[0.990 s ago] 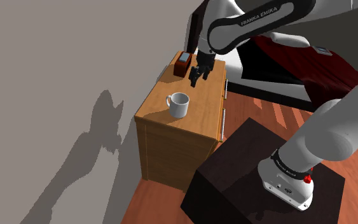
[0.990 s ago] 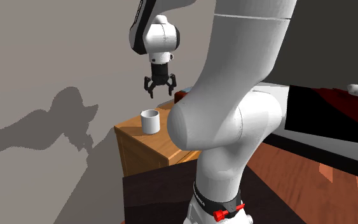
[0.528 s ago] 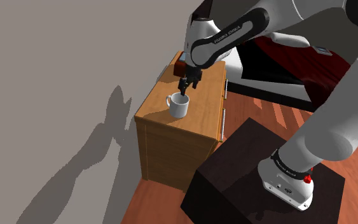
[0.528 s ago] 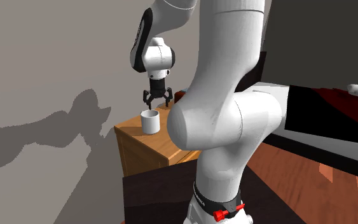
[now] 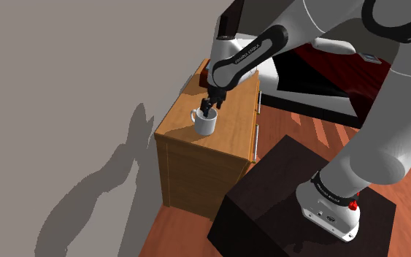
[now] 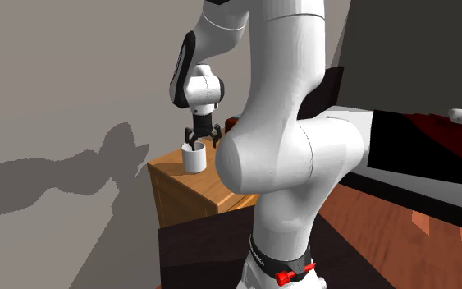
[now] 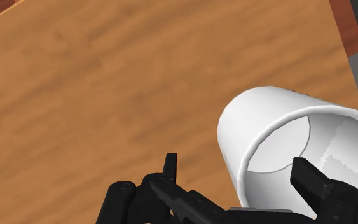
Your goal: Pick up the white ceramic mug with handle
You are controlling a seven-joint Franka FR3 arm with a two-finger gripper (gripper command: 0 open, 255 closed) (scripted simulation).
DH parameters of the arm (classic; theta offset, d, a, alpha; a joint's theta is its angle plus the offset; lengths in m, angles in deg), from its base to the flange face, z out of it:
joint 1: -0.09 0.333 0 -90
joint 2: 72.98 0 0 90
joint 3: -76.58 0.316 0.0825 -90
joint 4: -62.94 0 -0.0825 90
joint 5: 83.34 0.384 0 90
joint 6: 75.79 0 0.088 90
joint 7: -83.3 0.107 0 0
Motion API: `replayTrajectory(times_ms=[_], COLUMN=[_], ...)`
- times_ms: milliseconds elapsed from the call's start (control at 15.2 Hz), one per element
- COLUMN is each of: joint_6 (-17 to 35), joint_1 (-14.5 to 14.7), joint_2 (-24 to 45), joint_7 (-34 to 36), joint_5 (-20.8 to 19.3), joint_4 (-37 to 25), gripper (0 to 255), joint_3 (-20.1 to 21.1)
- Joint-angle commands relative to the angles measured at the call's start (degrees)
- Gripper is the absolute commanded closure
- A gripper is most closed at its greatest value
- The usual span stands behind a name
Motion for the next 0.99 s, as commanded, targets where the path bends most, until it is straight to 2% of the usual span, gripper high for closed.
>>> replayTrajectory(times_ms=[0,66,132,726,924], joint_6=[1.1,1.1,1.1,1.1,-0.9], joint_1=[0.1,0.1,0.2,0.1,0.1], joint_2=[0.9,0.9,1.0,0.9,-1.0], joint_7=[0.2,0.2,0.3,0.2,0.1], joint_5=[-0.1,-0.1,-0.2,-0.1,0.1], joint_4=[0.2,0.2,0.1,0.2,0.0], gripper=[0,0,255,255,255], joint_3=[0.0,0.0,0.0,0.0,0.1])
